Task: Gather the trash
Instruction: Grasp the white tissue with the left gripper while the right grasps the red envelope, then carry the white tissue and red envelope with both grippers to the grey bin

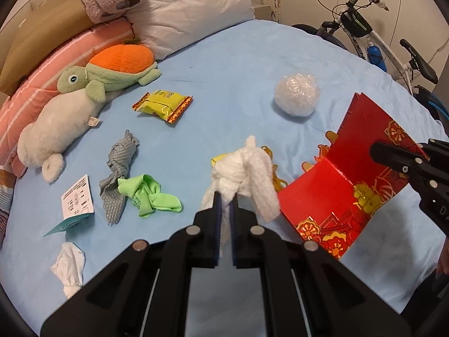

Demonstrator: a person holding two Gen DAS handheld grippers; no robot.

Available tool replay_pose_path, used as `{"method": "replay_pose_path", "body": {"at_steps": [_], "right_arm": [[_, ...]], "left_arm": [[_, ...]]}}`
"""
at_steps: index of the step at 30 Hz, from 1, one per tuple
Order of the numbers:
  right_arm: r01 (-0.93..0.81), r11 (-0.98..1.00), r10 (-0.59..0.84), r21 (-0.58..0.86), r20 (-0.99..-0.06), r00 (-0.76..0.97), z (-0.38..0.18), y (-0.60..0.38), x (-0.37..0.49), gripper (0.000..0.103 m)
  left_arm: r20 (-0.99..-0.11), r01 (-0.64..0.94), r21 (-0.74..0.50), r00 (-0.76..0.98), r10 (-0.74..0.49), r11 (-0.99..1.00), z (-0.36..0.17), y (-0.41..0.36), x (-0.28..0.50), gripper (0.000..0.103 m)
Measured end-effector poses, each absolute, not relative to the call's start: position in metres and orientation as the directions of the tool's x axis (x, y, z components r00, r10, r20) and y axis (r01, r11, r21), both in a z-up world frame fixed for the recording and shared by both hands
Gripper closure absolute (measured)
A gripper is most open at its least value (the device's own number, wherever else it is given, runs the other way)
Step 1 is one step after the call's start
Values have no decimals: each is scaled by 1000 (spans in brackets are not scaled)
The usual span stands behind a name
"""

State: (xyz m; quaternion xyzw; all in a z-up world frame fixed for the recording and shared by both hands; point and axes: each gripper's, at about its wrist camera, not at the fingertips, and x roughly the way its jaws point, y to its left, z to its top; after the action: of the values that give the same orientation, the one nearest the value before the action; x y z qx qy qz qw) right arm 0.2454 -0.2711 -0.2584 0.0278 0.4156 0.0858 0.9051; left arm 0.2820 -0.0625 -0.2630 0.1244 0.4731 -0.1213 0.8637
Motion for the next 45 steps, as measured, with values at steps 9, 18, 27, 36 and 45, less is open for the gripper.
{"method": "replay_pose_path", "body": {"at_steps": [9,18,27,36,45], "right_arm": [[-138,987,151,77,-717,681,-229,-262,198,100],[-135,989,140,60,-669,730,-182,-252,123,100],[-103,994,98,28,-627,773,-126,-260,50,100],[-2,1000,8,9,-594,804,-96,-289,-26,100],[146,989,-127,-13,-574,809,-80,-339,-100,100]], "left_arm": [[-816,336,126,570,-95,933,-220,-63,226,97],[-779,386,123,608,-152,914,-163,-56,157,97],[-757,444,113,618,-213,889,-122,-65,99,97],[-740,545,115,605,-295,830,-94,-101,45,97],[-724,671,113,561,-402,733,-68,-162,-1,97]]}}
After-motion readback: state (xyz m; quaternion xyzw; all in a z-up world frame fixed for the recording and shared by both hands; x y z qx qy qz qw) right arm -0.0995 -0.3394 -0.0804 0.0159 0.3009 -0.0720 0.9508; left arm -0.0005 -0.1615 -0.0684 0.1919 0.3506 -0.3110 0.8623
